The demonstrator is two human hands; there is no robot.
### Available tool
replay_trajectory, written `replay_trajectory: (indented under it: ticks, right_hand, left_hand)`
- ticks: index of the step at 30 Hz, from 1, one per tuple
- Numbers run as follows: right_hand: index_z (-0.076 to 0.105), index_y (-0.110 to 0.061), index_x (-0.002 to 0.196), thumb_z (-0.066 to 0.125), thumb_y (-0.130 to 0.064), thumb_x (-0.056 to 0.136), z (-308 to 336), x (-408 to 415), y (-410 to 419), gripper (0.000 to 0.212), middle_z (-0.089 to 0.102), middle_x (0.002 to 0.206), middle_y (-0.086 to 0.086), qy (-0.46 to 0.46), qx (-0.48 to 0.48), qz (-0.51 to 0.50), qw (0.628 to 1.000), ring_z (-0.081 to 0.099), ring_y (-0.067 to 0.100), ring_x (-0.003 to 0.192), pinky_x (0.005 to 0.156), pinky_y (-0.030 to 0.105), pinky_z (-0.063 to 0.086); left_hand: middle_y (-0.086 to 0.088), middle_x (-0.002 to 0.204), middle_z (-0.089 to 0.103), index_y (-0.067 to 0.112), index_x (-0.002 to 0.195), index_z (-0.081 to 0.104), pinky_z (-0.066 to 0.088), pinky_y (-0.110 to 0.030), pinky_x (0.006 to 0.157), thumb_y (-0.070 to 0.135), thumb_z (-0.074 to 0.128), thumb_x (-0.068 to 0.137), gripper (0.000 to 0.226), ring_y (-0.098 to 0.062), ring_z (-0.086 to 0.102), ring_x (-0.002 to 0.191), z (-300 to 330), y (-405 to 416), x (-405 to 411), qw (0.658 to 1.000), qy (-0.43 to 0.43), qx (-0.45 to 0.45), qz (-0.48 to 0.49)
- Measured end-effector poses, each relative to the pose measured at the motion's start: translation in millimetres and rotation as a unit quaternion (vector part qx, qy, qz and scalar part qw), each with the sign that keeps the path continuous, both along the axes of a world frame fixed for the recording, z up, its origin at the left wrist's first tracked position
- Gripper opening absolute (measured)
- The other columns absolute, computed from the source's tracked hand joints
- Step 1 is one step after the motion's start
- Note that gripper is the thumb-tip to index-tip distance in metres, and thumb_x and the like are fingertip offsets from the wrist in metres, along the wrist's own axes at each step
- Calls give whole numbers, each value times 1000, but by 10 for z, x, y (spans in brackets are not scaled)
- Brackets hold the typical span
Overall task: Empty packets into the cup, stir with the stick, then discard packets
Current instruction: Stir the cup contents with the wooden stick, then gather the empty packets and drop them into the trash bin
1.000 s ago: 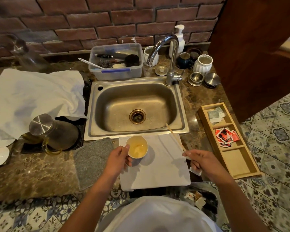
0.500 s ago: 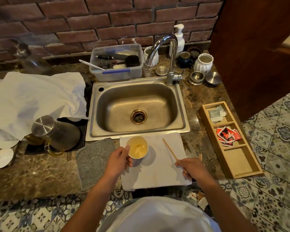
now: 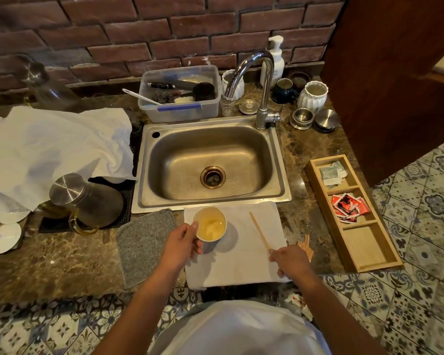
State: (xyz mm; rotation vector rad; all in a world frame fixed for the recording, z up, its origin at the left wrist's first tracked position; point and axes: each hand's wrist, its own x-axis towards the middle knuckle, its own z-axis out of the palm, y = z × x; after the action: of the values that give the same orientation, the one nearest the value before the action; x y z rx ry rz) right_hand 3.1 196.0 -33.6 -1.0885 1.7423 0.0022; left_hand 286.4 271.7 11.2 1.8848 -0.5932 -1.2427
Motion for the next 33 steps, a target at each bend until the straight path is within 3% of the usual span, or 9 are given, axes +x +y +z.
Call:
replay_trajectory:
  ticks: [2, 7, 10, 13, 18, 22, 25, 29, 33]
  right_hand:
    - [77, -12, 74, 71, -30, 95, -12, 4, 8, 28, 71, 63, 0, 10, -2, 0, 1000, 60, 6, 32, 32, 10, 37]
    - [76, -10, 69, 68, -32, 95, -29, -8, 38, 35, 65, 43, -6, 25, 5, -2, 1000, 62, 9, 34, 35, 14, 42]
    - [75, -11, 69, 67, -36, 94, -9, -20, 53, 36, 64, 41, -9, 33, 1, 12, 999, 62, 9, 34, 37, 14, 43]
    - [73, -13, 65, 65, -34, 93, 39, -59, 28, 35, 66, 47, -3, 24, -31, 1, 999, 64, 13, 40, 44, 16, 44]
    - [71, -12, 71, 61, -31, 97, 135, -270, -31, 34, 70, 68, 8, 24, -92, -27, 995, 66, 21, 59, 55, 25, 46]
    - [68, -18, 85, 59, -31, 98, 163, -542, -106, 21, 70, 78, 6, 58, -132, -34, 989, 68, 20, 67, 54, 26, 46]
    - [61, -22, 94, 63, -34, 97, 114, -721, -122, 13, 70, 86, 2, 86, -140, -17, 986, 70, 21, 75, 66, 33, 55]
    - [50, -28, 106, 68, -44, 93, 58, -804, -67, 28, 67, 90, -4, 117, -120, 33, 985, 64, 16, 77, 65, 32, 47]
    - [51, -28, 107, 74, -40, 90, 28, -787, 9, 31, 63, 91, -4, 140, -139, 28, 980, 62, 19, 79, 66, 30, 46]
  left_hand:
    - [-4, 62, 67, 5, 87, 61, 47, -27, 44, 35, 53, 105, 36, -15, 63, 51, 2, 13, 8, 1000, -2, 0, 0]
    - [-2, 59, 67, 8, 83, 62, 47, -26, 44, 36, 54, 104, 36, -15, 63, 51, 1, 24, 22, 1000, 2, 2, 1]
    - [-2, 57, 67, 7, 82, 63, 47, -28, 46, 37, 55, 103, 38, -14, 63, 50, 10, 16, 24, 1000, -7, 8, -3]
    - [-2, 59, 68, 7, 77, 65, 50, -33, 54, 44, 55, 102, 46, -11, 63, 52, 42, 41, -3, 996, -88, -7, -12]
    - [-6, 61, 66, 16, 69, 63, 55, -46, 63, 67, 40, 95, 62, -27, 66, 64, 242, 107, -94, 978, -203, -43, -19]
    - [2, 60, 66, 22, 71, 60, 56, -47, 62, 57, 44, 100, 48, -19, 66, 60, 399, 96, -188, 957, -261, -94, -82]
    - [1, 61, 64, 23, 74, 56, 55, -49, 63, 51, 47, 101, 41, -20, 66, 61, 471, 7, -403, 950, -260, -106, -139]
    - [5, 60, 58, 31, 74, 54, 55, -51, 65, 51, 50, 99, 32, -23, 68, 64, 468, -157, -806, 952, -206, -107, -198]
    - [5, 72, 71, 33, 91, 58, 57, -44, 68, 53, 50, 99, 23, -12, 67, 69, 290, -306, -1246, 936, -194, -65, -288]
